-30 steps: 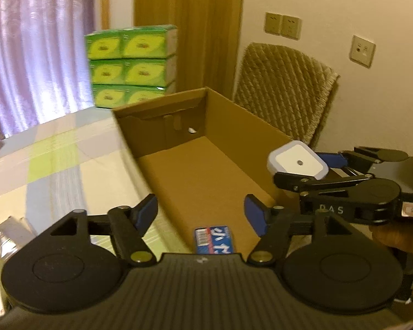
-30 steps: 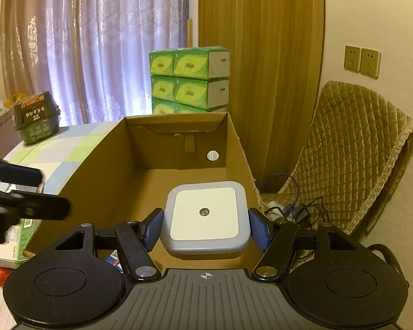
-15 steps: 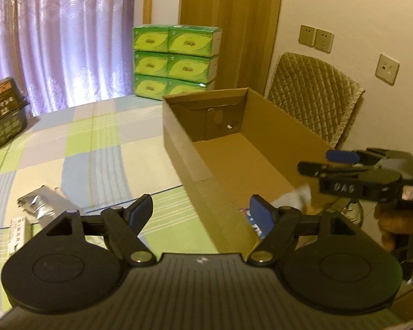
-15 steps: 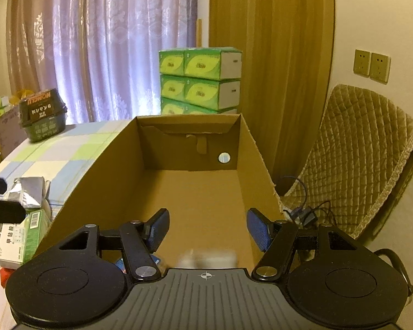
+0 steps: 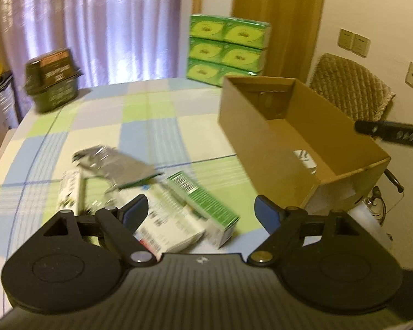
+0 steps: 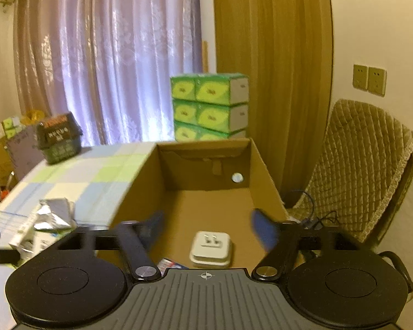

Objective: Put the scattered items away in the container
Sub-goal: 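Lower the night light into the cardboard box and open the right tool, then return to the table and grasp the long green medicine box with the right tool, then grasp the white medicine box with the left tool, then lift both medicine boxes and carry them toward the cardboard box, then lower the white medicine box into the cardboard box and open the left tool, then lower the green medicine box into the cardboard box and open the right tool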

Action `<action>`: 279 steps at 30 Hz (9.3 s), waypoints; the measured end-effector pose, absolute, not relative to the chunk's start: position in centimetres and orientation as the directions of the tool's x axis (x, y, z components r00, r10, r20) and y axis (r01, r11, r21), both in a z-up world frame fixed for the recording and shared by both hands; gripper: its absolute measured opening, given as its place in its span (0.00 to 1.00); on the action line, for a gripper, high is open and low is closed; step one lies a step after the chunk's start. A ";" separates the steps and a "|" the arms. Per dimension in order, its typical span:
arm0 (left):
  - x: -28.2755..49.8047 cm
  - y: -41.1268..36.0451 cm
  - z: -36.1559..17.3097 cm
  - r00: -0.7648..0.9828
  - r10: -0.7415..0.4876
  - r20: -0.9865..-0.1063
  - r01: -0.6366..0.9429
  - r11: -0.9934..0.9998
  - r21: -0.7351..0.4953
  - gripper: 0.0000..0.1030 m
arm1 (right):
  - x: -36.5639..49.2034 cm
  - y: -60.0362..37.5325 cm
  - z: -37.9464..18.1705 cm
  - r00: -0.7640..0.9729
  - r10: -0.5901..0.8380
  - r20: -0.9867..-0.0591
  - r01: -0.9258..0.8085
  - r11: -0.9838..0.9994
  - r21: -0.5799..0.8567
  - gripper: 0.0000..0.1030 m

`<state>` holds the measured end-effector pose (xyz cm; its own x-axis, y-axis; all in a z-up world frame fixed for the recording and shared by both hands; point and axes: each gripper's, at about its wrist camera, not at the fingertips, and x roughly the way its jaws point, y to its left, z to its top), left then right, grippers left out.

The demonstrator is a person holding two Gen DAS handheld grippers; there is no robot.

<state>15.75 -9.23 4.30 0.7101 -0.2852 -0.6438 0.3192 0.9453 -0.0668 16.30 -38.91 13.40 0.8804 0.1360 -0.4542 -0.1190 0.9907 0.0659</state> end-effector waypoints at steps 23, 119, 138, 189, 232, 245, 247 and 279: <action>10.2 1.7 3.0 0.730 -0.157 -0.665 0.131 0.987 -0.088 0.84 | 14.4 -21.5 12.3 0.698 0.448 -0.558 -0.492 0.867 0.081 0.94; 15.4 0.2 -5.3 0.606 -0.147 -0.782 0.134 0.988 -0.082 0.68 | 23.1 -18.3 1.5 0.403 0.403 -0.822 -0.564 0.816 0.124 0.56; 15.4 -0.3 -5.2 0.610 -0.157 -0.776 0.147 0.986 -0.084 0.68 | 23.4 -17.7 0.8 0.409 0.376 -0.831 -0.575 0.814 0.085 0.32; 15.1 -1.1 -2.5 0.645 -0.171 -0.745 0.164 0.983 -0.084 0.68 | 21.2 -19.2 4.3 0.540 0.432 -0.723 -0.531 0.841 0.106 0.32; 23.0 -26.2 6.3 0.575 -0.517 -0.634 0.581 0.804 -0.129 0.68 | 23.0 -43.2 13.3 0.770 0.169 -0.615 -0.143 0.985 0.092 0.32; 25.2 -27.8 2.8 0.536 -0.508 -0.674 0.566 0.809 -0.159 0.69 | 24.8 -44.3 11.3 0.750 0.168 -0.640 -0.134 0.986 0.102 0.32; 25.2 -27.5 3.1 0.544 -0.504 -0.671 0.564 0.812 -0.152 0.69 | 24.8 -44.3 11.1 0.749 0.167 -0.641 -0.132 0.986 0.102 0.32; 20.3 -19.3 4.0 0.649 -0.393 -0.651 0.418 0.899 -0.126 0.80 | 24.7 -43.6 11.3 0.775 0.157 -0.612 -0.116 0.988 0.106 0.32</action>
